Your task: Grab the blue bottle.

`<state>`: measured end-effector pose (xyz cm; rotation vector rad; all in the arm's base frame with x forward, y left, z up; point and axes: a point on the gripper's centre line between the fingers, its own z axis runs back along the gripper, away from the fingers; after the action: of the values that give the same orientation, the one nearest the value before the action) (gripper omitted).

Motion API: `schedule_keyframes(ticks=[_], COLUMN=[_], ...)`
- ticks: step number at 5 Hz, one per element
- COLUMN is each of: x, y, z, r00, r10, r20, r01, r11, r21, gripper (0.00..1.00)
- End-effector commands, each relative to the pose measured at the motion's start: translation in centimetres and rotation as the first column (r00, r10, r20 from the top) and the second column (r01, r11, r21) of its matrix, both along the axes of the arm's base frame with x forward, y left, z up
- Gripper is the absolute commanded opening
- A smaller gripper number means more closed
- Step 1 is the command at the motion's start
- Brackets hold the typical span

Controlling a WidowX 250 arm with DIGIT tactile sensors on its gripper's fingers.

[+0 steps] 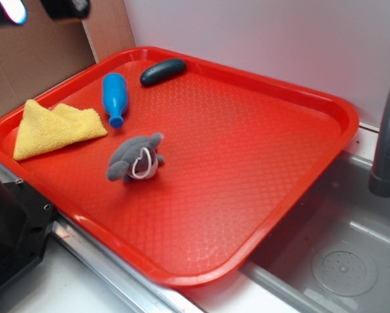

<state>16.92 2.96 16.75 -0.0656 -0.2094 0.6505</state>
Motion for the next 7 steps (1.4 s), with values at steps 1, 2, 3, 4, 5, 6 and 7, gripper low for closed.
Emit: schedule_keyframes(ticks=[1,2,3,4,5,6,7], x=[3.0,4.4,5.7,6.7,7.0,7.4,7.8], y=[3.2,4.3,5.1,5.9,6.8,7.3,7.3], z=[-3.9,-6.5,-8.8,-10.8,-12.5,-13.8,-13.9], r00=[0.961,0.942,0.929,0.923,0.916,0.912,0.907], r10=[0.264,0.324,0.356,0.370,0.392,0.402,0.411], r20=[0.087,0.091,0.102,0.106,0.087,0.076,0.093], r01=[-0.268,-0.332,-0.367,-0.384,-0.402,-0.409,-0.421], r11=[0.963,0.938,0.921,0.909,0.898,0.892,0.887], r21=[0.034,0.096,0.128,0.165,0.179,0.191,0.190], gripper=[1.00,1.00,1.00,1.00,1.00,1.00,0.00])
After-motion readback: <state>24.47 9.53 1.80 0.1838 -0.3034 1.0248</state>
